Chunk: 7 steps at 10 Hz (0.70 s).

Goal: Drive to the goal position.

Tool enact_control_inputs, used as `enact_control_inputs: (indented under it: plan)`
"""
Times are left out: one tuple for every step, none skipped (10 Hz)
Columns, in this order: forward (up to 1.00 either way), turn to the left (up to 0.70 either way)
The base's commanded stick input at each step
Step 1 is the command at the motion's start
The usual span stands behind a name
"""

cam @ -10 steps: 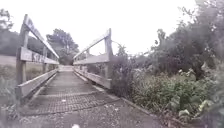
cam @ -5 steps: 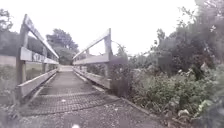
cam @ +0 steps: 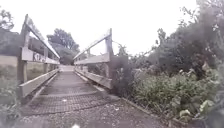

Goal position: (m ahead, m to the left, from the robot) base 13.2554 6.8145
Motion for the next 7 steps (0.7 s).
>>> enact_control_inputs:
  plan:
    - [0.0, 0.6]
    - [0.0, 0.6]
    - [0.0, 0.6]
    - [0.0, 0.6]
    - [0.0, 0.6]
    - [0.0, 0.6]
    - [0.0, 0.6]
